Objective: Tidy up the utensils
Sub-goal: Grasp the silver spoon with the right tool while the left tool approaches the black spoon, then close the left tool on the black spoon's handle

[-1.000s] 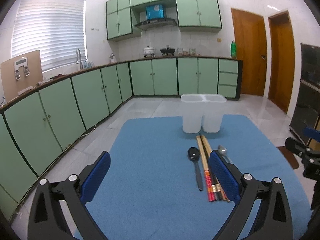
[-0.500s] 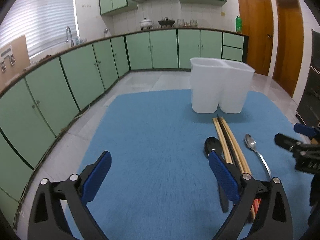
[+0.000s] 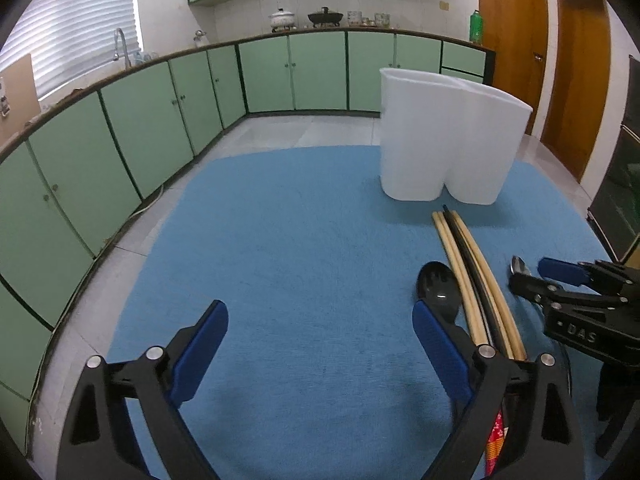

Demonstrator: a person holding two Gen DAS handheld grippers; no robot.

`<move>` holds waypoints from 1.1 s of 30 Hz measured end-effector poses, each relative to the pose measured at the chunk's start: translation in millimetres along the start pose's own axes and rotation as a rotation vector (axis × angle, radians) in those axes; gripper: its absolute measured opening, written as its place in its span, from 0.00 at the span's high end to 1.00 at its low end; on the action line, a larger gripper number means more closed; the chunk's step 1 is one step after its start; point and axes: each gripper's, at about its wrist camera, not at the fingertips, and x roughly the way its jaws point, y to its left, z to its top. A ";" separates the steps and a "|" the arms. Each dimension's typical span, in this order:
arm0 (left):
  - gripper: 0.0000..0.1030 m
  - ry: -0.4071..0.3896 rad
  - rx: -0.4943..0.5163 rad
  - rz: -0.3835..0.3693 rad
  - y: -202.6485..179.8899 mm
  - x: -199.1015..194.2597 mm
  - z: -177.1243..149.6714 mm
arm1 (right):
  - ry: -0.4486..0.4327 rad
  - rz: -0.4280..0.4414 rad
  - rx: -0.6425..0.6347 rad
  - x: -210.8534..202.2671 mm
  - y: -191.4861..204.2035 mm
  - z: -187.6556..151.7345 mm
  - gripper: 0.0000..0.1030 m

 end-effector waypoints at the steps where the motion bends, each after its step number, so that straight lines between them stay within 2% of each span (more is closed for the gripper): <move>1: 0.11 0.003 0.002 -0.009 -1.0 0.7 -0.4 | -0.001 0.001 -0.003 0.6 0.7 0.4 0.65; 3: 0.11 0.007 0.016 -0.030 -8.1 4.5 -0.3 | -0.007 -0.001 -0.010 0.5 1.2 0.2 0.73; 8: 0.11 0.039 0.050 -0.086 -25.1 11.8 -3.4 | -0.012 0.025 0.022 -0.7 -9.4 -0.5 0.73; 15: 0.11 0.099 0.113 -0.069 -42.0 28.0 -2.6 | -0.012 0.027 0.037 -3.8 -23.3 0.9 0.73; 20: 0.10 0.140 0.138 -0.059 -45.4 39.7 2.8 | -0.014 0.026 0.049 -4.0 -19.7 0.3 0.73; 23: 0.10 0.133 0.142 -0.004 -37.4 40.8 6.9 | -0.015 0.016 0.055 -3.7 -22.3 1.0 0.73; 26: 0.10 0.130 0.121 0.014 -27.5 41.4 7.6 | -0.014 -0.011 0.049 -2.6 -14.9 -2.3 0.73; 29: 0.11 0.125 0.116 0.007 -25.8 39.8 10.9 | -0.012 -0.040 0.036 -1.6 -13.8 0.7 0.72; 33: 0.11 0.108 0.103 -0.052 -29.9 34.3 16.8 | -0.006 -0.034 0.032 1.3 -14.3 4.5 0.72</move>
